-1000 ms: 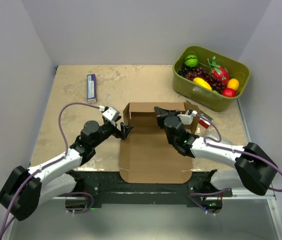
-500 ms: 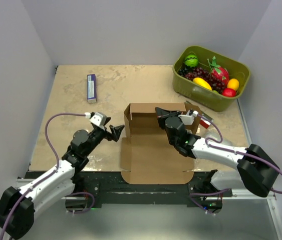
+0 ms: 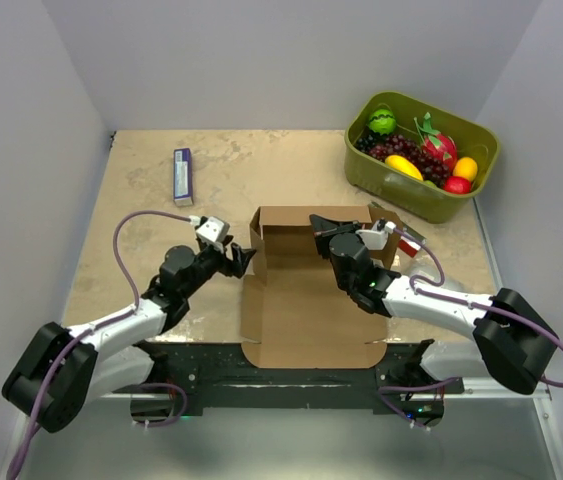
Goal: Fold the paper box
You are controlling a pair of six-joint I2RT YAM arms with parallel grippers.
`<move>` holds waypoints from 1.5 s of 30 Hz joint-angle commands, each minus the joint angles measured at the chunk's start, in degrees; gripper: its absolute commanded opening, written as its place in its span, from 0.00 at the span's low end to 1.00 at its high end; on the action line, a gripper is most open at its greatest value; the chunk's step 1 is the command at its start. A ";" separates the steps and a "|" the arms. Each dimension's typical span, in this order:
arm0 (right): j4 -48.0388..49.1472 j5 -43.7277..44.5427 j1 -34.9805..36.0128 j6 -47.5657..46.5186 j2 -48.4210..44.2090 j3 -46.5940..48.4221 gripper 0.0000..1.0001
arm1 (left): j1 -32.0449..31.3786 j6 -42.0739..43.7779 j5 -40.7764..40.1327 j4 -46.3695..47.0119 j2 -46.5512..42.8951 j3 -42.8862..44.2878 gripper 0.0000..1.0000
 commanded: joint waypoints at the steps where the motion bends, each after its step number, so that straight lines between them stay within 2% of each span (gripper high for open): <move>1: -6.63 2.84 0.07 -4.56 1.17 -0.82 0.00 | 0.16 1.54 3.81 8.92 3.23 3.34 0.73; 14: -6.89 2.32 0.07 -5.18 1.70 0.50 0.00 | 0.16 3.12 9.18 12.27 11.32 6.25 0.73; 19: -7.16 1.79 0.07 -4.91 1.52 0.85 0.00 | -0.54 4.70 6.20 10.96 12.38 7.03 0.73; 26: -8.39 1.00 0.07 -5.18 0.91 2.17 0.00 | -4.41 9.80 -2.67 6.91 14.31 8.88 0.71; 45: -12.69 -0.50 0.16 -5.53 -1.29 4.90 0.00 | -6.78 14.37 -6.91 7.61 19.41 10.91 0.71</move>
